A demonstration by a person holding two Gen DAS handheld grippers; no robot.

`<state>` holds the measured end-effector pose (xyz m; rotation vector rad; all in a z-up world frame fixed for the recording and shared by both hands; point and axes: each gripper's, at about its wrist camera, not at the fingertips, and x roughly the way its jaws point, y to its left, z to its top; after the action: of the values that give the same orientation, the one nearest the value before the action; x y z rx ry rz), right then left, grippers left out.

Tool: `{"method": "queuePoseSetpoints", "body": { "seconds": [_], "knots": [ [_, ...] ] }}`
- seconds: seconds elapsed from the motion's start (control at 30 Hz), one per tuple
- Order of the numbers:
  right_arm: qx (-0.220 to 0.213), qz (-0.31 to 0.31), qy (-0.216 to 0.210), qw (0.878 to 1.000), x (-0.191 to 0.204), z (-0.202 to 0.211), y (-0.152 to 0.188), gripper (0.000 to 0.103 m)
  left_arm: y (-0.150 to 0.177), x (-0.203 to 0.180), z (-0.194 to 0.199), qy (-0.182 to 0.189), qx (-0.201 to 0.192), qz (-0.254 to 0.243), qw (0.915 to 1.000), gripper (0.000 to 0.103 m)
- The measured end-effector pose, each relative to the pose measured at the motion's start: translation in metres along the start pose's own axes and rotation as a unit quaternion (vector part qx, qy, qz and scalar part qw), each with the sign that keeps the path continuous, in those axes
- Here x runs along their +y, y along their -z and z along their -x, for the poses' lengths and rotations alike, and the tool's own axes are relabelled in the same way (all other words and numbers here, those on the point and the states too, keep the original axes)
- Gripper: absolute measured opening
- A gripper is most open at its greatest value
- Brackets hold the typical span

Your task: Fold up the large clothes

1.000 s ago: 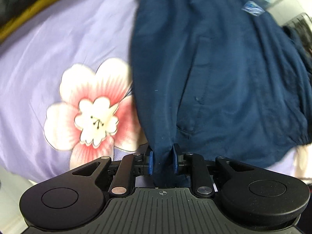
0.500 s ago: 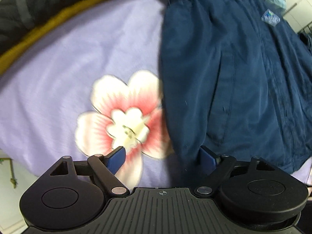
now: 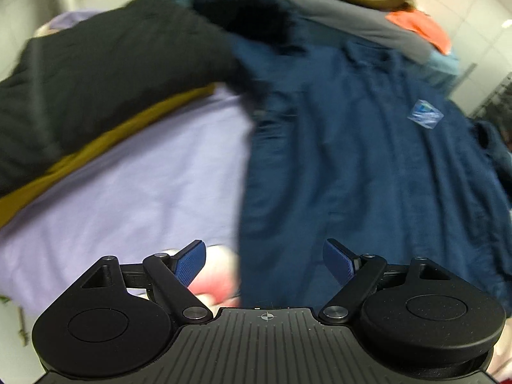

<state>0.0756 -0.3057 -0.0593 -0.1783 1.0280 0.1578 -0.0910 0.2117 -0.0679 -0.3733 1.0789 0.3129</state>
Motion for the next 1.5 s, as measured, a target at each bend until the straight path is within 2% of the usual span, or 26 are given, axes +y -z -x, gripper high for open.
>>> {"method": "queuePoseSetpoints", "body": {
  "seconds": [0.17, 0.33, 0.4, 0.5, 0.57, 0.7, 0.73, 0.77, 0.83, 0.87, 0.9, 0.97, 1.03, 1.13, 1.2, 1.37, 1.5],
  "knots": [
    [-0.048, 0.072, 0.017, 0.996, 0.022, -0.030, -0.053, 0.083, 0.001, -0.055, -0.018, 0.042, 0.013, -0.036, 0.9984, 0.103],
    [-0.059, 0.184, 0.072, 0.979, 0.056, -0.090, -0.093, 0.077, 0.006, -0.090, -0.022, 0.072, 0.027, -0.069, 0.9946, 0.103],
    [-0.048, 0.214, 0.086, 0.972, 0.065, -0.117, -0.103, 0.071, 0.009, -0.094, -0.023, 0.075, 0.034, -0.070, 0.9942, 0.103],
    [-0.023, 0.274, 0.115, 0.955, 0.081, -0.153, -0.108, 0.071, 0.011, -0.095, -0.025, 0.067, 0.042, -0.061, 0.9950, 0.103],
    [-0.024, 0.309, 0.126, 0.943, 0.089, -0.169, -0.107, 0.071, 0.011, -0.091, -0.028, 0.055, 0.044, -0.052, 0.9961, 0.103],
    [-0.027, 0.340, 0.130, 0.931, 0.095, -0.194, -0.107, 0.068, 0.002, -0.095, -0.039, 0.044, 0.055, -0.051, 0.9962, 0.103],
    [-0.029, 0.338, 0.131, 0.931, 0.094, -0.195, -0.108, 0.063, -0.001, -0.098, -0.041, 0.044, 0.056, -0.056, 0.9959, 0.103],
    [-0.038, 0.326, 0.126, 0.936, 0.091, -0.193, -0.110, 0.051, -0.005, -0.104, -0.044, 0.046, 0.056, -0.063, 0.9954, 0.103],
    [-0.060, 0.280, 0.111, 0.952, 0.080, -0.182, -0.118, 0.036, -0.011, -0.116, -0.047, 0.053, 0.054, -0.076, 0.9943, 0.103],
    [-0.073, 0.248, 0.101, 0.961, 0.070, -0.172, -0.123, 0.023, -0.013, -0.122, -0.048, 0.058, 0.052, -0.081, 0.9937, 0.103],
    [-0.084, 0.216, 0.091, 0.968, 0.059, -0.162, -0.129, 0.019, -0.015, -0.127, -0.050, 0.063, 0.051, -0.086, 0.9929, 0.103],
    [-0.111, 0.152, 0.081, 0.979, 0.029, -0.137, -0.142, 0.015, -0.018, -0.137, -0.053, 0.072, 0.052, -0.096, 0.9914, 0.103],
    [-0.146, 0.096, 0.091, 0.980, -0.007, -0.110, -0.155, 0.014, -0.018, -0.147, -0.057, 0.078, 0.053, -0.105, 0.9900, 0.103],
    [-0.190, 0.025, 0.122, 0.974, -0.065, -0.075, -0.170, 0.013, -0.018, -0.158, -0.064, 0.084, 0.057, -0.115, 0.9882, 0.103],
    [-0.210, 0.010, 0.150, 0.966, -0.099, -0.060, -0.176, 0.012, -0.019, -0.165, -0.070, 0.087, 0.061, -0.118, 0.9873, 0.103],
    [-0.210, -0.024, 0.188, 0.959, -0.159, -0.062, -0.184, 0.012, -0.021, -0.181, -0.080, 0.093, 0.070, -0.130, 0.9846, 0.103],
    [-0.163, -0.042, 0.203, 0.965, -0.178, -0.104, -0.185, 0.012, -0.020, -0.187, -0.088, 0.095, 0.080, -0.140, 0.9823, 0.103]
  ]
}}
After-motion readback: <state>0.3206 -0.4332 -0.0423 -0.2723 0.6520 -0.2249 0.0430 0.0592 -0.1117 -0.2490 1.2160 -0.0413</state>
